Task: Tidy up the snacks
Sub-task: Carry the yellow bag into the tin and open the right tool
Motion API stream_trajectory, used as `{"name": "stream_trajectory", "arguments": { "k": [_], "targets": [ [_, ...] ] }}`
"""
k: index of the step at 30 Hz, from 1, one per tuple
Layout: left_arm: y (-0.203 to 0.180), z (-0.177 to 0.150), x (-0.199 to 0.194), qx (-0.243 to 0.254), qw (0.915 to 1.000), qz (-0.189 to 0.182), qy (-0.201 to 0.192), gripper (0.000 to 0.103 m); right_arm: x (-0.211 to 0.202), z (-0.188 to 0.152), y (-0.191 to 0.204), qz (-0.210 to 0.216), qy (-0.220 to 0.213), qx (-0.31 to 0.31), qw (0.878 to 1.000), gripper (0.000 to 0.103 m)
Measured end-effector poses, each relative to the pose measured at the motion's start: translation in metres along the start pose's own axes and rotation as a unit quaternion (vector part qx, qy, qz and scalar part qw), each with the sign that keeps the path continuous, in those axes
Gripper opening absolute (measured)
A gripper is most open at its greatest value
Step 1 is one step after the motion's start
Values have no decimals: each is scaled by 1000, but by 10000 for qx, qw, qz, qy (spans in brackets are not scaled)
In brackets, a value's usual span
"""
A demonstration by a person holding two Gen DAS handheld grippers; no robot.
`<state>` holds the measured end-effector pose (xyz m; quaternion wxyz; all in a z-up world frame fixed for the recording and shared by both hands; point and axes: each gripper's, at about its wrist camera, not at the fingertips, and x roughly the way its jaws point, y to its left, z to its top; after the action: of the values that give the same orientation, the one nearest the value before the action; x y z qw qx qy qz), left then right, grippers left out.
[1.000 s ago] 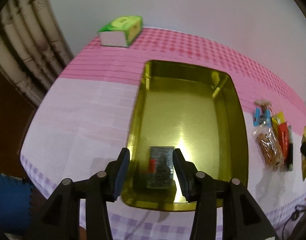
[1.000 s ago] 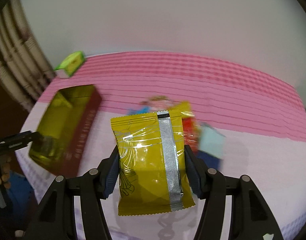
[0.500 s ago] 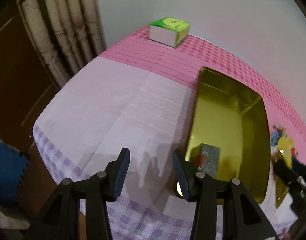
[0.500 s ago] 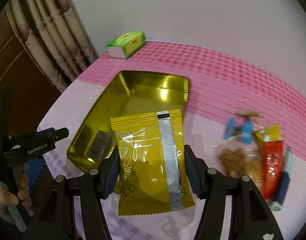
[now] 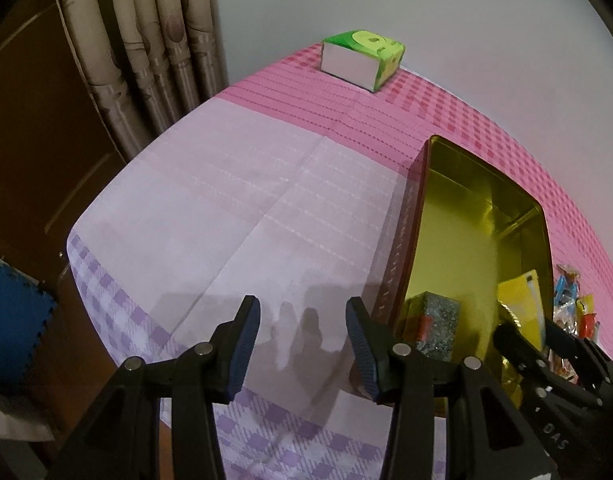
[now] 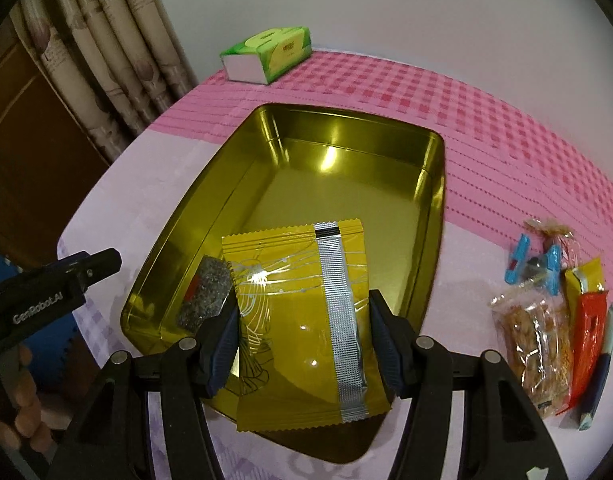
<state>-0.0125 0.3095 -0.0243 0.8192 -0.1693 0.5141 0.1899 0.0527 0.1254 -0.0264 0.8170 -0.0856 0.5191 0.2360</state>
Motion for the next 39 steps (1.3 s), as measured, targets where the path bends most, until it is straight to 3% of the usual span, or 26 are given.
{"name": "stream_trajectory", "arguments": {
  "k": [23, 31, 39],
  "targets": [
    [0, 0, 3, 9, 10000, 31, 59, 46, 29, 0, 6, -122, 257, -115, 9995, 58],
    [-4, 0, 4, 57, 10000, 42, 57, 46, 20, -4, 7, -96, 229, -137, 9996, 67],
    [-6, -2, 4, 96, 9999, 83, 33, 46, -7, -8, -5, 27, 0, -81, 10000, 68]
  ]
}}
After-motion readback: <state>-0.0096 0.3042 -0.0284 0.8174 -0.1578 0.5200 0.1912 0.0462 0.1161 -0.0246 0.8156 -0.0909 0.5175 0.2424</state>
